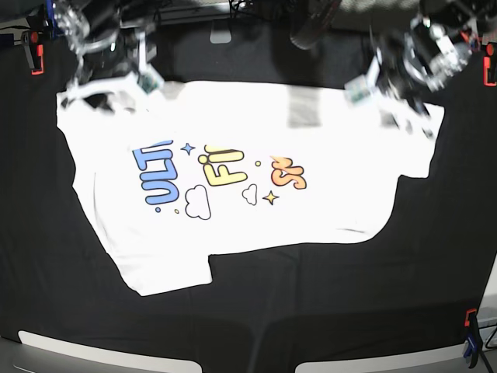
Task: Layout the t-shirt on the table in an organized manner, then fold the t-shirt properly
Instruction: 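Pull the collar edge with both grippers toward the robot base, then hold the collar corners with both grippers and drag the shirt further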
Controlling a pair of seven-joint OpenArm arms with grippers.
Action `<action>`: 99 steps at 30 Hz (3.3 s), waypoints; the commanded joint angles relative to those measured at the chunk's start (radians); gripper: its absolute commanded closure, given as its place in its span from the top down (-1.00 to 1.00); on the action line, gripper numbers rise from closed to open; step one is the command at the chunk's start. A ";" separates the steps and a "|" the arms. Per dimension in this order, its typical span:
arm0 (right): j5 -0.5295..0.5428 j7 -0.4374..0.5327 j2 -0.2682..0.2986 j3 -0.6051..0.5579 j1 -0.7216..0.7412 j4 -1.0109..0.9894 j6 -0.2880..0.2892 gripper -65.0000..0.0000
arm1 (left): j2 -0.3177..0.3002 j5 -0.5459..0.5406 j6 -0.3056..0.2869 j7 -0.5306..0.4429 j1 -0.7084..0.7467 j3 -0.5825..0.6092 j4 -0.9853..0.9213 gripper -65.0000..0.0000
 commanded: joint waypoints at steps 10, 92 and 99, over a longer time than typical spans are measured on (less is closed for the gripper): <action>-0.099 0.014 0.014 0.006 -0.086 0.012 0.000 0.13 | -0.013 0.324 0.118 -0.176 0.031 -0.006 -0.269 -0.14; -0.166 -0.058 0.241 -0.136 -0.119 -0.115 -0.138 -1.00 | -0.013 0.626 0.365 0.005 0.332 -0.005 -0.200 -1.00; -0.150 0.070 0.239 -0.136 -0.119 -0.119 -0.129 -0.23 | -0.013 0.626 0.365 0.031 0.332 -0.005 -0.200 -1.00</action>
